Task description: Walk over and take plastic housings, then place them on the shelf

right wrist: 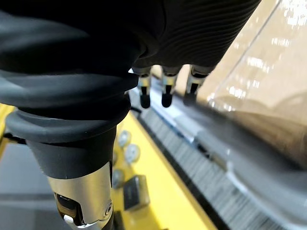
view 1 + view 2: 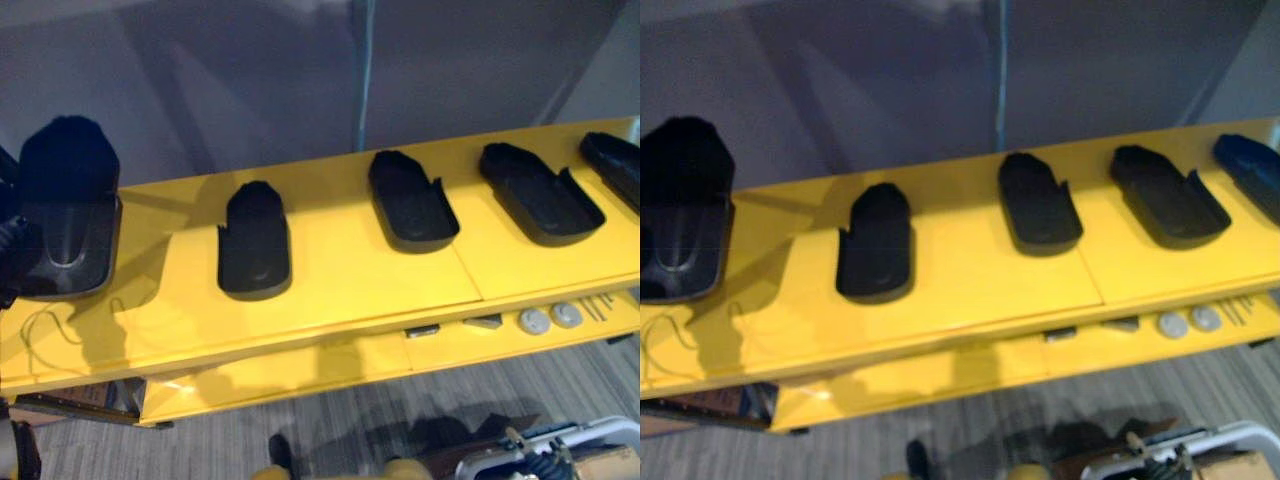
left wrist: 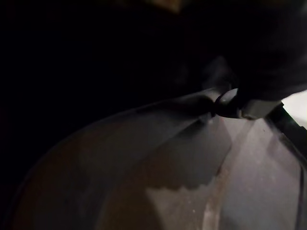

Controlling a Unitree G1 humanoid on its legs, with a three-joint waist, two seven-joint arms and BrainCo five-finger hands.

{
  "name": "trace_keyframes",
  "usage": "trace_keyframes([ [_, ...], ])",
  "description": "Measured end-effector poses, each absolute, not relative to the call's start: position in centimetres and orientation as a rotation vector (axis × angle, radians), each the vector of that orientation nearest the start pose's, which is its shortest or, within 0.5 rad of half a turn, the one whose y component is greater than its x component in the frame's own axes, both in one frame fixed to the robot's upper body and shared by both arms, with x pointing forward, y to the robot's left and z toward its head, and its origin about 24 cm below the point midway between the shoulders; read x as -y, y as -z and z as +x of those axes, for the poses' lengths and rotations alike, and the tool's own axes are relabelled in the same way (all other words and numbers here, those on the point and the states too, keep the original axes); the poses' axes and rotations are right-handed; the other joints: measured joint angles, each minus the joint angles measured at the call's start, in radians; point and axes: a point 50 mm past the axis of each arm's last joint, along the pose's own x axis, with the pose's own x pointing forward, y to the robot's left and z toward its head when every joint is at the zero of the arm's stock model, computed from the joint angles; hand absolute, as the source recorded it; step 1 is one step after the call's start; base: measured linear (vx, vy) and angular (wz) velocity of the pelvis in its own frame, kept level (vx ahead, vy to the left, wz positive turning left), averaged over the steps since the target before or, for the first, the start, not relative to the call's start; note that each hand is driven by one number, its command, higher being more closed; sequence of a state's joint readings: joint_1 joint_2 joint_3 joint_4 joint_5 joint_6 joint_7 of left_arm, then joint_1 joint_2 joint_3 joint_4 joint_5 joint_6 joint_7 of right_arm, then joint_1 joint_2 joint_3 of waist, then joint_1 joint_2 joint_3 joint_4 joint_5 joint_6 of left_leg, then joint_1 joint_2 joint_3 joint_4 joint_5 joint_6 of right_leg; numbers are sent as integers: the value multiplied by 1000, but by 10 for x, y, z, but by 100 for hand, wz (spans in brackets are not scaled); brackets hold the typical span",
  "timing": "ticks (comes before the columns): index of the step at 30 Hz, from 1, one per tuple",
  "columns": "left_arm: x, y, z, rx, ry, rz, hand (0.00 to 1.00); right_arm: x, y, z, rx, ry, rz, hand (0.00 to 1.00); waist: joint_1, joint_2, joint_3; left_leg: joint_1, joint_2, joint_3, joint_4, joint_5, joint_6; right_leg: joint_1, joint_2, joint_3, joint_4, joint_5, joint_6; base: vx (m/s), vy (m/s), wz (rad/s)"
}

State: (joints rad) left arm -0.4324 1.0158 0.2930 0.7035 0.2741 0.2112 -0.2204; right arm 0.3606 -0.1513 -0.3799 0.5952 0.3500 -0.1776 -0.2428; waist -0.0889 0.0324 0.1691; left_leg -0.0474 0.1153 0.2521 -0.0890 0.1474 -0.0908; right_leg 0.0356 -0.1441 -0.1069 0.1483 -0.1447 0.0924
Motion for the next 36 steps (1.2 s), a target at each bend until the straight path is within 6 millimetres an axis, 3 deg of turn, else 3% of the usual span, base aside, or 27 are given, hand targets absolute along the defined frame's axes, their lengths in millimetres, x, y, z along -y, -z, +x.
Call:
trace_keyframes([
  [8, -457, -160, 246, -535, -549, 835, 100, 296, 110, 56, -732, 907, 123, 0, 6, -14, 54, -7, -9, -1, 0, 11, 5, -14, -9, -1, 10, -2, 5, -17, 2, 1],
  [16, -459, -160, 245, -525, -585, 858, 100, 300, 110, 53, -740, 907, 124, 0, 19, -6, 110, -8, -18, 1, 1, 8, 10, -3, -16, -2, -3, 5, 21, 31, -12, 1],
  [24, -458, -157, 245, -498, -650, 873, 100, 302, 109, 65, -718, 895, 135, 0, 6, -30, 143, -32, -15, 3, 5, 7, 9, -46, -13, 20, 23, 3, 16, 19, -11, -3],
  [36, -456, -140, 238, -534, -660, 869, 100, 311, 104, 68, -702, 869, 108, 0, -11, -31, 150, -39, -12, 26, 1, 7, 9, -79, -10, 57, 38, -2, 7, -28, 7, -6],
])
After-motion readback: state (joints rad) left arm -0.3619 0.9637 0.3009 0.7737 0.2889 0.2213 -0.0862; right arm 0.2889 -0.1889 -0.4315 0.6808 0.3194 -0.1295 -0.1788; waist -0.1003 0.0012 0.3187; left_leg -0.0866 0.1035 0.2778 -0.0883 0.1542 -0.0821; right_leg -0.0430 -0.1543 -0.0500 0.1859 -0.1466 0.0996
